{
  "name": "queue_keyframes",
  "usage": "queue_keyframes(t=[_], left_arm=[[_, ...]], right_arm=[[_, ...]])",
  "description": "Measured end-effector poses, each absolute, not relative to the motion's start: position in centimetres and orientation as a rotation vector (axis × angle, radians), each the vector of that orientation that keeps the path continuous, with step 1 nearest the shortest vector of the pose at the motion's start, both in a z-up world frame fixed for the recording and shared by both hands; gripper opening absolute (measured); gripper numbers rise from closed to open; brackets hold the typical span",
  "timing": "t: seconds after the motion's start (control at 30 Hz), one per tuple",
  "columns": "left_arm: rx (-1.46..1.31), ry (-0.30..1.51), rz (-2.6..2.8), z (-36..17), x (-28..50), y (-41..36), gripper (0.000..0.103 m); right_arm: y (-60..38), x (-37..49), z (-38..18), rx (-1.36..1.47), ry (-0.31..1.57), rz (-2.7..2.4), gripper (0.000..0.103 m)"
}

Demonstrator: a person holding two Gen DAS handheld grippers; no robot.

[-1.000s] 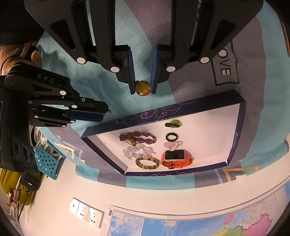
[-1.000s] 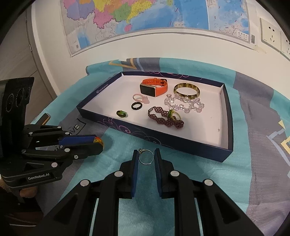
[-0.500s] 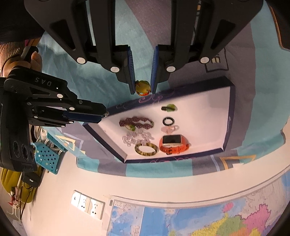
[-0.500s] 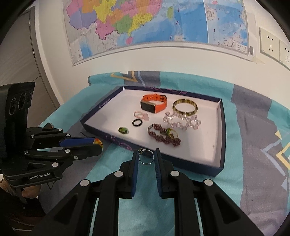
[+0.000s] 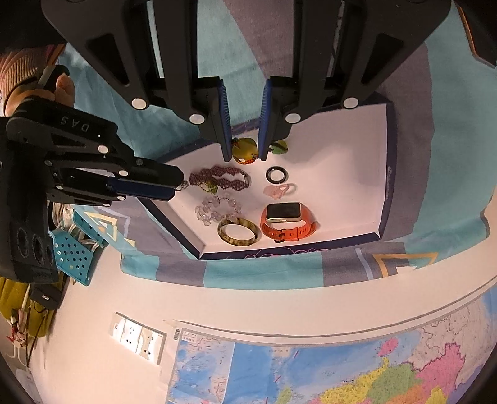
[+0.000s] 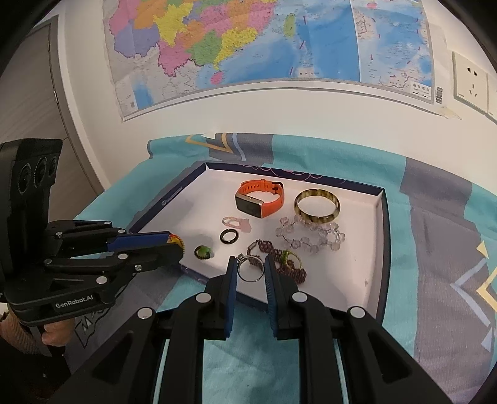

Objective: Organize jewelry
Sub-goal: 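Release the amber ring into the box with the left gripper while the right releases the silver ring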

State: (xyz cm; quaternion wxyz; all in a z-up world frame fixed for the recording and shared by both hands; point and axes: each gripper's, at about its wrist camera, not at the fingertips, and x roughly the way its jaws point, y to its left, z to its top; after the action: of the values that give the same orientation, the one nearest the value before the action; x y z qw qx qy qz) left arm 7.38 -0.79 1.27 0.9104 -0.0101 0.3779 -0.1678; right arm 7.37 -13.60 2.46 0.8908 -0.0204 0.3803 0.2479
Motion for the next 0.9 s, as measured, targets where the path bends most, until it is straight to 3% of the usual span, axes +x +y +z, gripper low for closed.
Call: queue_keyframes(t=[0.9], left_arm=[[-0.038, 0.861, -0.313, -1.7, 11.0, -0.9, 0.017]], right_arm=[[-12.4, 10.5, -0.4, -0.042, 0.884, 0.507, 0.016]])
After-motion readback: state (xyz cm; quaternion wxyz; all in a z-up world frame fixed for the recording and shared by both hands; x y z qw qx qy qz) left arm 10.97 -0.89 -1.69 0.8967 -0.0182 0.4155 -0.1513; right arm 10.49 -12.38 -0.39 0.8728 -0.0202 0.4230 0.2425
